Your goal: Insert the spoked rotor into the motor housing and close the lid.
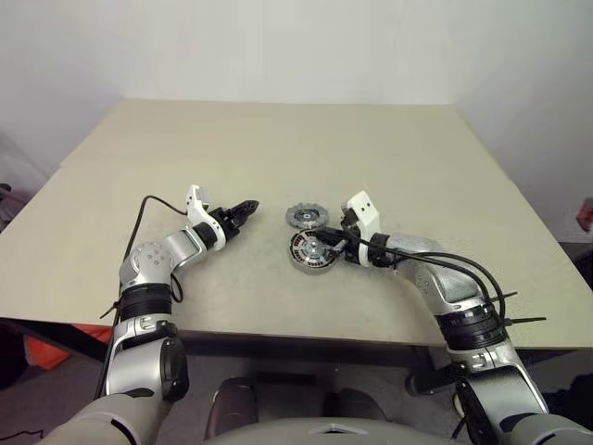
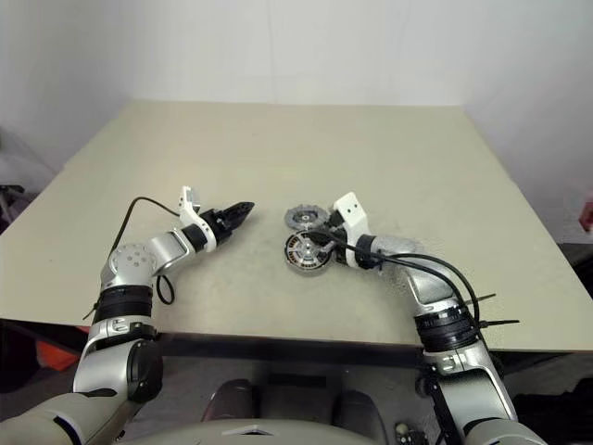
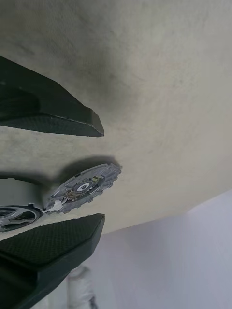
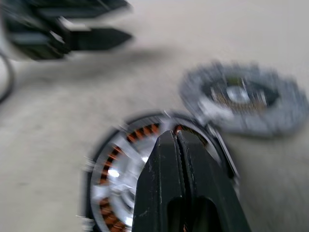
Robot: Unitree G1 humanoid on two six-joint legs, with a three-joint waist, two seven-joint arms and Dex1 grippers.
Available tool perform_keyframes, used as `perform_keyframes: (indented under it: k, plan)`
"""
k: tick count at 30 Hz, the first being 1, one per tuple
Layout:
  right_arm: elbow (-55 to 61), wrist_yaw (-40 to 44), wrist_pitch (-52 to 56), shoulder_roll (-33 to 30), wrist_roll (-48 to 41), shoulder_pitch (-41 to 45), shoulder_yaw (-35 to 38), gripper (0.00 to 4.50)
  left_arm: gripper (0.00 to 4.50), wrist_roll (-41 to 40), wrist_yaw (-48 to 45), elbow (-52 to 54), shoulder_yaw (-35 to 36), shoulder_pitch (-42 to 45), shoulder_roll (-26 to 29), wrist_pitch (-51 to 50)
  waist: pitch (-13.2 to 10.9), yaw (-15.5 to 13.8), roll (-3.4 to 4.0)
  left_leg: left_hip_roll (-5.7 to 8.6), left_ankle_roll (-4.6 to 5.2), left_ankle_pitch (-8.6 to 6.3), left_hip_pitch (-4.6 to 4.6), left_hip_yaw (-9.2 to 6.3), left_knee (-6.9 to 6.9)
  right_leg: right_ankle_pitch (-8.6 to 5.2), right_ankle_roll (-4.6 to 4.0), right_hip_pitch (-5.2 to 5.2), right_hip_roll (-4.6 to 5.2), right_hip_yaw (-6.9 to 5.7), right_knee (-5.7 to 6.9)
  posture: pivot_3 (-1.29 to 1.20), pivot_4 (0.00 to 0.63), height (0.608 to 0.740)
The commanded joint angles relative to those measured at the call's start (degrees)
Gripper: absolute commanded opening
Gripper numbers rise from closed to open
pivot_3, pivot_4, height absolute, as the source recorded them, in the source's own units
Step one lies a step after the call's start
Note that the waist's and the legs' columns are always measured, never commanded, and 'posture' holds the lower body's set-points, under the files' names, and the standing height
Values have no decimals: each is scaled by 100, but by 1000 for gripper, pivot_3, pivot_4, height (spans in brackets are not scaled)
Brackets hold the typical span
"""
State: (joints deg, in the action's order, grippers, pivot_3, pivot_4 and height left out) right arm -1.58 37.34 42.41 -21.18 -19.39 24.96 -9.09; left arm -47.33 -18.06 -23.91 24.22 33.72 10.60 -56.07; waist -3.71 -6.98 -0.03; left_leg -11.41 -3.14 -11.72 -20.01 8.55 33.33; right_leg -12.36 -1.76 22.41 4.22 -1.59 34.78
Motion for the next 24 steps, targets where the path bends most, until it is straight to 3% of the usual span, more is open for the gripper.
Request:
perform_keyframes:
  k: [1,8,14,22,24]
  plan:
    - [-103,76,-180,52,117,-146,-129,0,2705,-25,-59,168,-1,86,4,60,0,0,0,2,1,0,-2,0,0,0,0,1,0,0,0,0,0,740]
    - [377,132,-298,116,-60,-90,93,0,2705,-15,-61,171,26,71,20,73,1,11,-2,2,4,-2,3,2,-2,-2,-3,-6,-1,-1,0,0,0,740]
    - [910,400,-645,-258,-11,263,282,0,2705,101,-238,210,-156,62,21,120,1,-3,-2,-3,3,-1,3,1,0,-1,-3,-1,0,-1,0,0,0,740]
    - [813,2583,-2817,-2623,1748,347,-1268,0,2705,880,-1046,615,-1214,-84,335,647,1,-28,-4,-4,11,-6,-2,-1,0,-6,5,-4,0,0,-3,0,0,740]
    - [627,2955,-3220,-2825,1881,460,-1407,393,2731,945,-1175,631,-1303,-58,366,707,0,-17,-4,-5,16,-9,-4,-1,2,-7,6,-2,0,0,-1,0,0,740]
